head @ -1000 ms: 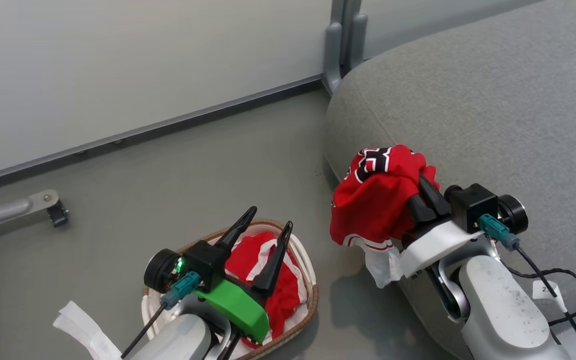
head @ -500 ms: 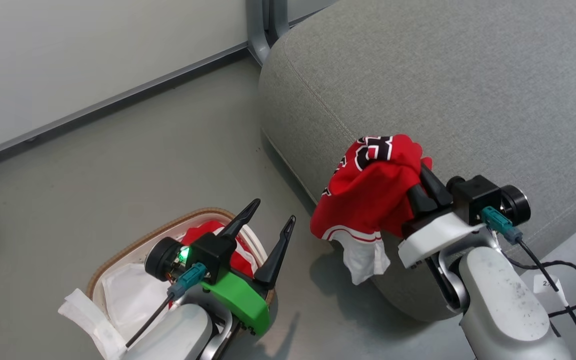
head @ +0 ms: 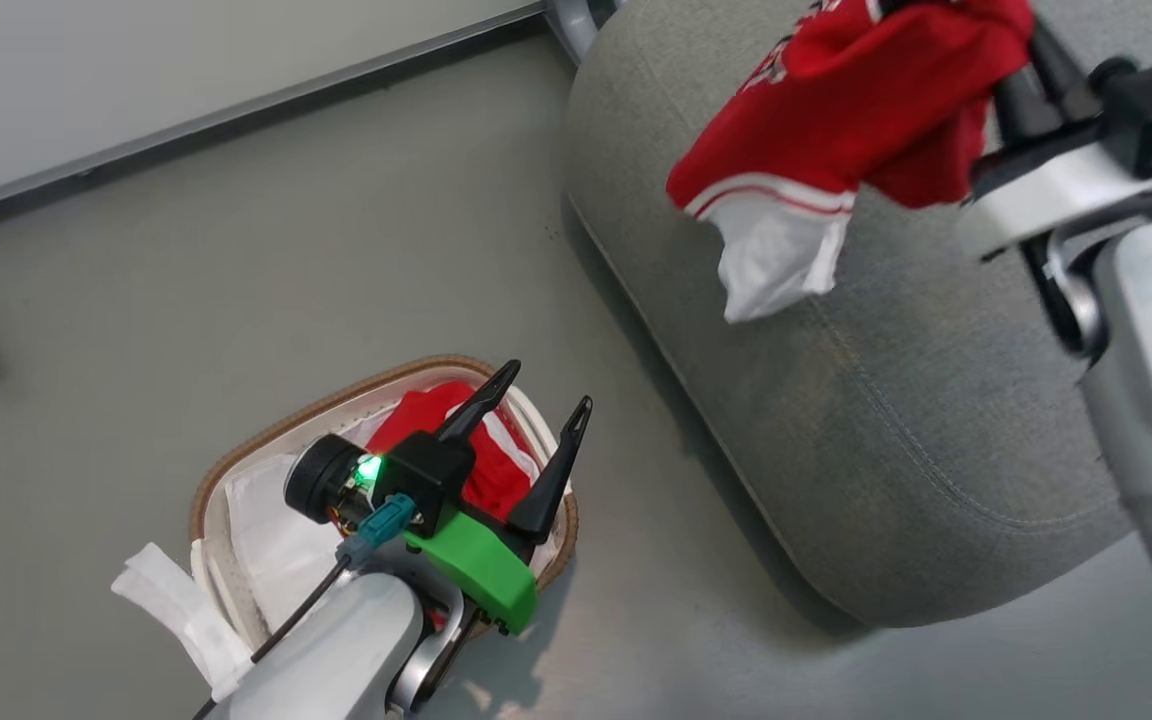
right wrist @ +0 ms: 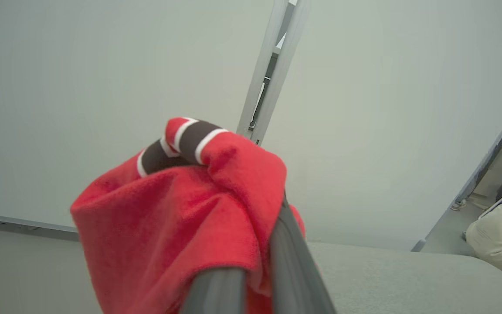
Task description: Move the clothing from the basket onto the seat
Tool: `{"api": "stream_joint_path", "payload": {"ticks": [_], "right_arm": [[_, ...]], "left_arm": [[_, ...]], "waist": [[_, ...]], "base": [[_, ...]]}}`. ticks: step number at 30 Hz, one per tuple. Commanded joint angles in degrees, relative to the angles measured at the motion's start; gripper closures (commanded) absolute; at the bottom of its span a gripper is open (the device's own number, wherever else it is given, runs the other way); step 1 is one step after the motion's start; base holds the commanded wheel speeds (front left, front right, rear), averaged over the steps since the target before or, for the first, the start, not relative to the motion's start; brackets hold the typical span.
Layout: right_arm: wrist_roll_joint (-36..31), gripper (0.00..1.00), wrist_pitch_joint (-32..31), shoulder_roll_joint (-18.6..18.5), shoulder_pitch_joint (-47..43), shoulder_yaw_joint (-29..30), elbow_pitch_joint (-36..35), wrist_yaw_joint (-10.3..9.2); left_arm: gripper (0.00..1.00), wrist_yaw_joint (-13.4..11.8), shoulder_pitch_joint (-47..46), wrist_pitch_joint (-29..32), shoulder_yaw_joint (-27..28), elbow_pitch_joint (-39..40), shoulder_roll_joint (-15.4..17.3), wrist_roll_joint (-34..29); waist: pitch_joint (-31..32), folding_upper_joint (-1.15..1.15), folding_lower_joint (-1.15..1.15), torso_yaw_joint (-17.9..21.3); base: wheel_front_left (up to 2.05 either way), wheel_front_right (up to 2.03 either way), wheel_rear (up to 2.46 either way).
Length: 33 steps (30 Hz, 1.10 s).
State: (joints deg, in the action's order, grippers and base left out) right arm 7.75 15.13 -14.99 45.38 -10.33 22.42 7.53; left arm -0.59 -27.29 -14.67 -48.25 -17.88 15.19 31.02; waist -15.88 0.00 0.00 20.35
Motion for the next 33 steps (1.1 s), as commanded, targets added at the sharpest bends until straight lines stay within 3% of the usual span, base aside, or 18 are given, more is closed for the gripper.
{"api": "stream_joint_path", "payload": {"ticks": [1, 9, 17, 25, 32, 33], "right_arm": [[-0.06, 1.00, 0.05, -1.65, 2.86, 0.60, 0.63, -0.08], [1.35, 1.00, -2.13, -13.09, 16.80, 5.73, 7.32, -0.08], [-0.21, 1.00, -2.48, -20.75, 20.55, 11.26, 18.14, -0.08], [-2.56, 1.00, -0.29, -17.19, 16.00, 13.79, 29.09, -0.08], [-2.61, 1.00, 0.09, -13.15, 11.90, 14.70, 30.36, -0.08], [-2.48, 0.87, 0.09, -12.58, 11.09, 15.09, 29.48, -0.08]], "left_arm": [[0.00, -0.32, -1.14, 0.16, 0.03, 0.19, 0.17, -0.79], [0.00, -0.36, -4.17, 1.28, -1.24, 1.86, -0.25, -2.42], [0.00, -0.24, -6.95, 1.63, -2.63, 2.25, -1.56, -4.25], [0.00, -0.78, -8.11, 1.24, -3.01, 1.46, -2.16, -4.74], [0.00, -1.03, -8.24, 1.25, -2.76, 0.93, -1.21, -4.45], [0.00, -1.04, -8.32, 1.25, -2.81, 0.93, -1.11, -4.50]], "waist": [[-3.41, 0.00, 0.00, -3.74], [-9.74, 0.00, 0.00, -10.84], [-15.17, 0.00, 0.00, -15.87], [-17.70, 0.00, 0.00, -16.37], [-17.76, 0.00, 0.00, -14.67], [-17.68, 0.00, 0.00, -14.40]], "base": [[0.00, 0.00, 0.00], [0.00, 0.00, 0.00], [0.00, 0.00, 0.00], [0.00, 0.00, 0.00], [0.00, 0.00, 0.00], [0.00, 0.00, 0.00]]}}
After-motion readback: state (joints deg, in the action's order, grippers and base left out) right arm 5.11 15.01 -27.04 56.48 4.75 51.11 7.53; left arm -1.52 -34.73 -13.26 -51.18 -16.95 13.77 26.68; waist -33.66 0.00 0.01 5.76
